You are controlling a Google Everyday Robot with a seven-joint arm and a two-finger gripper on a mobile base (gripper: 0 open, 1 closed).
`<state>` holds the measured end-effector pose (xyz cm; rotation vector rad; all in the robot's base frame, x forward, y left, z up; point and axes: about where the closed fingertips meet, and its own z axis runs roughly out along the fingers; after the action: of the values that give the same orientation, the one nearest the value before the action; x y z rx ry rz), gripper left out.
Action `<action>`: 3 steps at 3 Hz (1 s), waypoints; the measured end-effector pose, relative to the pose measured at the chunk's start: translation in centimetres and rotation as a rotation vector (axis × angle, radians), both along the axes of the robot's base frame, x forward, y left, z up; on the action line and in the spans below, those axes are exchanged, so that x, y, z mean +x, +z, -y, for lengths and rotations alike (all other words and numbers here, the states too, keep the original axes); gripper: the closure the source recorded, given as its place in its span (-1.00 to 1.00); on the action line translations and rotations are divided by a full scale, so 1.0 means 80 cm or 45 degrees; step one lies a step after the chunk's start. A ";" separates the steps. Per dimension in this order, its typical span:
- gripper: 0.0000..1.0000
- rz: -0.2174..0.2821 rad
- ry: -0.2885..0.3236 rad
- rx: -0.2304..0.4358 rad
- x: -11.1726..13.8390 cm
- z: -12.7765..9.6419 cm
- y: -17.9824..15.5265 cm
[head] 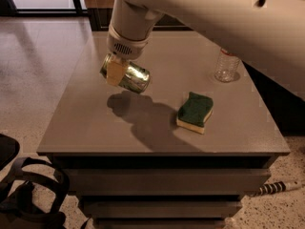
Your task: Knock green can over
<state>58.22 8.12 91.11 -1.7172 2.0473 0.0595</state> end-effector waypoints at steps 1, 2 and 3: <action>1.00 -0.049 0.029 0.012 -0.007 -0.026 -0.036; 1.00 -0.081 0.068 0.072 -0.012 -0.057 -0.063; 1.00 -0.108 0.129 0.133 -0.014 -0.095 -0.082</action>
Offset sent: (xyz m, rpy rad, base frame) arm -0.0119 0.0773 -0.0752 0.1223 0.0924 0.0889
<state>57.07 15.72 84.53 -1.7797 1.9784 0.2710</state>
